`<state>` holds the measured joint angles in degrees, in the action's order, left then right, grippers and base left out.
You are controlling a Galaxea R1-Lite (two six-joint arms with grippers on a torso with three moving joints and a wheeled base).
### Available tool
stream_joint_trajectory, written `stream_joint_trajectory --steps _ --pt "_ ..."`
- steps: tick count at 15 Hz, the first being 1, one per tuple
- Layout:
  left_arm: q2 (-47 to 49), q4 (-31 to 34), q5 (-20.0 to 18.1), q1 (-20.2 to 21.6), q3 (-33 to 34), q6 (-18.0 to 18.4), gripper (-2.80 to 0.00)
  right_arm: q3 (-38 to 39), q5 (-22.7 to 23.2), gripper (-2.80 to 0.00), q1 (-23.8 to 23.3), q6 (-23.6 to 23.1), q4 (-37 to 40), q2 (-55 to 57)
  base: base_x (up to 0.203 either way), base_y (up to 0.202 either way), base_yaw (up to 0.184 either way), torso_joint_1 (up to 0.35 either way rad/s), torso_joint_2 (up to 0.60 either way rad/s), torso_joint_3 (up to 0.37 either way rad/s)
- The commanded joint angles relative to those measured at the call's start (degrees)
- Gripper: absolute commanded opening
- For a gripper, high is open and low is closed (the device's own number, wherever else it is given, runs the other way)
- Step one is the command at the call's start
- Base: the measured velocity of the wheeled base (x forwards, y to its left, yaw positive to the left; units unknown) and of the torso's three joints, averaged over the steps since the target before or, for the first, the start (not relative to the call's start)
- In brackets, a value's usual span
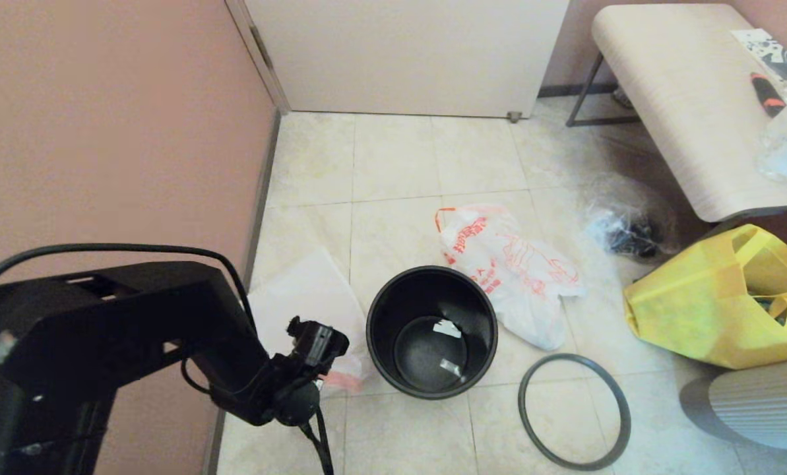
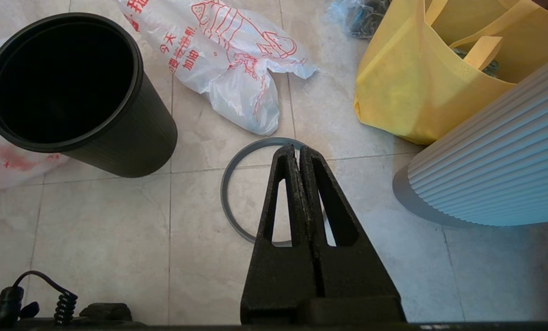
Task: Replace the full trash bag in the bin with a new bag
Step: Pick up a new trash bag, then put the new garbage bag on the trash can
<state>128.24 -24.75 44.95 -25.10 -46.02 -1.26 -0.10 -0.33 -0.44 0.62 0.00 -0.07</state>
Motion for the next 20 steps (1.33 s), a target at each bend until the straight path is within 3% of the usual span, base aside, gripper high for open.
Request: stream_joint_trajectory --steps 1,5,7,10,12,14,16,19,20 --pt "-11.72 0.78 0.20 -0.31 4.26 0.01 -2.80 0.01 -0.02 -2.80 0.00 -0.01 0.00 0.07 0.000 0.000 0.000 0.000 0.00 0.000" --pt "-33.36 7.86 0.28 -5.72 9.85 -0.81 -2.80 0.01 -0.02 -2.80 0.00 -0.01 0.00 0.07 0.000 0.000 0.000 0.000 0.00 0.000" --pt "-43.75 15.01 0.23 -8.89 9.52 -1.08 -2.80 0.01 -0.02 -2.80 0.00 -0.01 0.00 0.07 0.000 0.000 0.000 0.000 0.00 0.000" --pt "-56.30 34.25 -0.02 -12.56 1.33 -2.57 -2.80 0.01 -0.02 -2.80 0.00 -0.01 0.00 0.07 0.000 0.000 0.000 0.000 0.00 0.000" --pt "-60.47 49.03 -1.94 -15.59 -8.62 -6.68 -2.80 0.01 -0.02 -2.80 0.00 -0.01 0.00 0.07 0.000 0.000 0.000 0.000 0.00 0.000" --pt "-62.20 63.42 -6.65 -19.61 -18.67 -13.66 -2.80 0.01 -0.02 -2.80 0.00 -0.01 0.00 0.07 0.000 0.000 0.000 0.000 0.00 0.000" --pt "-62.49 74.36 -14.63 -24.08 -27.97 -20.08 -2.80 0.01 -0.02 -2.80 0.00 -0.01 0.00 0.07 0.000 0.000 0.000 0.000 0.00 0.000" --pt "-60.08 81.61 -30.97 -29.33 -37.02 -24.67 -2.80 0.01 -0.02 -2.80 0.00 -0.01 0.00 0.07 0.000 0.000 0.000 0.000 0.00 0.000" --pt "-58.41 82.03 -33.41 -29.58 -38.34 -24.92 -2.80 0.01 -0.02 -2.80 0.00 -0.01 0.00 0.07 0.000 0.000 0.000 0.000 0.00 0.000"
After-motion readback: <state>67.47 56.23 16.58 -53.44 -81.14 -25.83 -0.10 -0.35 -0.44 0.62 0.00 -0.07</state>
